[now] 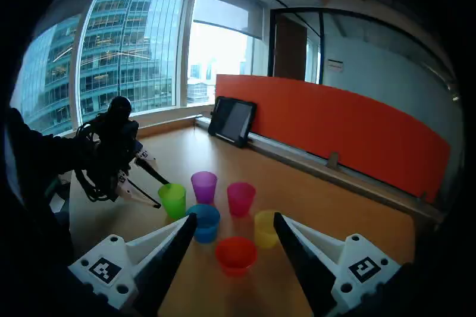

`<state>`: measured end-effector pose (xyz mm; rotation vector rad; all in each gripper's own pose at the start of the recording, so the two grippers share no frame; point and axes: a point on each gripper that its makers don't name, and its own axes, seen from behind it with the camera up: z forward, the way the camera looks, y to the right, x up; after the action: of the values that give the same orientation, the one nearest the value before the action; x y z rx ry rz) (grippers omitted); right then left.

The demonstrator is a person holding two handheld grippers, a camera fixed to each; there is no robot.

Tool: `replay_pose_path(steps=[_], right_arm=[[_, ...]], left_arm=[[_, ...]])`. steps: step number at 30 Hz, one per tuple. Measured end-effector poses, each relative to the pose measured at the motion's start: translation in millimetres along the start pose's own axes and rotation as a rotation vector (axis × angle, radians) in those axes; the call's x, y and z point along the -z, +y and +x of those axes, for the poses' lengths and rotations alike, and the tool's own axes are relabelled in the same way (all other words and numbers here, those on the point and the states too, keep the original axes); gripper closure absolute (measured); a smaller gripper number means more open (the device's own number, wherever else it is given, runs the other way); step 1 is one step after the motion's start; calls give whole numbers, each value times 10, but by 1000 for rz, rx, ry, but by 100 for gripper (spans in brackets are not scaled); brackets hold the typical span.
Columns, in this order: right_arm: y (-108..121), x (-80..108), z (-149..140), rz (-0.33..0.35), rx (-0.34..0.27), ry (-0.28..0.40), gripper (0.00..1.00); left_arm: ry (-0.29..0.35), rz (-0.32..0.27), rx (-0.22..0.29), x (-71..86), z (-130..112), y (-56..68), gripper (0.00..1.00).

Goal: Pour water

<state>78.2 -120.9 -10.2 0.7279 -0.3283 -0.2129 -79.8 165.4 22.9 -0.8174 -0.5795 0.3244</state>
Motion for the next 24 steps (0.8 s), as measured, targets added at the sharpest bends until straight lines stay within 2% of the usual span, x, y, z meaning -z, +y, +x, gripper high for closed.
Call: replay_pose_path(steps=[14,24], right_arm=[[45,-46,-18,-5,-3,-8,0],[85,-50,-44,-10,-7,-6,0]], left_arm=[[-8,-16,3,-243,32,-25,3],[-11,-8,8,-280,22,-67,5]])
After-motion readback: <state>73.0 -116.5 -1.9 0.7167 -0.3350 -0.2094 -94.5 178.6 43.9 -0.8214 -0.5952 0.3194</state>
